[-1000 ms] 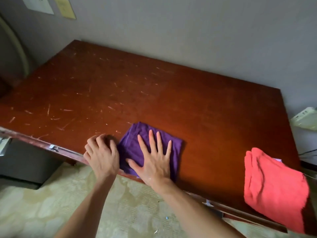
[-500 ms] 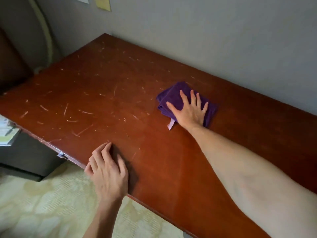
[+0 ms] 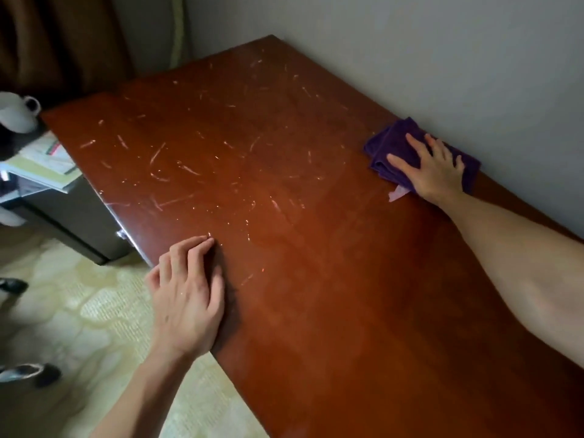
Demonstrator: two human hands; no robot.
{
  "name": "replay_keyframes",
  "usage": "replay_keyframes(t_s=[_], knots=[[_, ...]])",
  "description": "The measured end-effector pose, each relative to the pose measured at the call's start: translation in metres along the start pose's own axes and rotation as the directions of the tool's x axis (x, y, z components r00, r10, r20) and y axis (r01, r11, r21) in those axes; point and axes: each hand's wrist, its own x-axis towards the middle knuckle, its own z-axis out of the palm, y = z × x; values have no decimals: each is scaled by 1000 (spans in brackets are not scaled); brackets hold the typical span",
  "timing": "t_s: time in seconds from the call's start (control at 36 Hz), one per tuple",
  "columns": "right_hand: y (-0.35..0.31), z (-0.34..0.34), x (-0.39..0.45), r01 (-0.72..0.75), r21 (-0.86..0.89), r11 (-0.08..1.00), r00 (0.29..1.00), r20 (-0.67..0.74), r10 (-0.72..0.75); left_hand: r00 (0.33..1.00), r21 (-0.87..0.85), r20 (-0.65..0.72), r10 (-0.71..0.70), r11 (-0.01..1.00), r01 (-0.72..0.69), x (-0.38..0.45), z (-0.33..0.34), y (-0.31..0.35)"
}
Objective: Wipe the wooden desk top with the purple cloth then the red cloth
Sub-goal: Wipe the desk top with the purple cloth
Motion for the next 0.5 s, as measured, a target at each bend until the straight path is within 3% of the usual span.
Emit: replay_keyframes(t_s=[0.19, 0.31, 0.5], knots=[[6, 3, -7, 12, -29, 1000, 999, 35, -11, 1000, 13, 9, 22, 1000, -22, -2, 2, -2], [-28, 11, -51, 16, -51, 999, 999, 31, -15, 1000, -8, -12, 29, 1000, -29, -1, 0, 1], [-130, 43, -206, 273, -72, 959, 962, 1, -273, 996, -51, -45, -76, 996, 74, -3, -4, 7]])
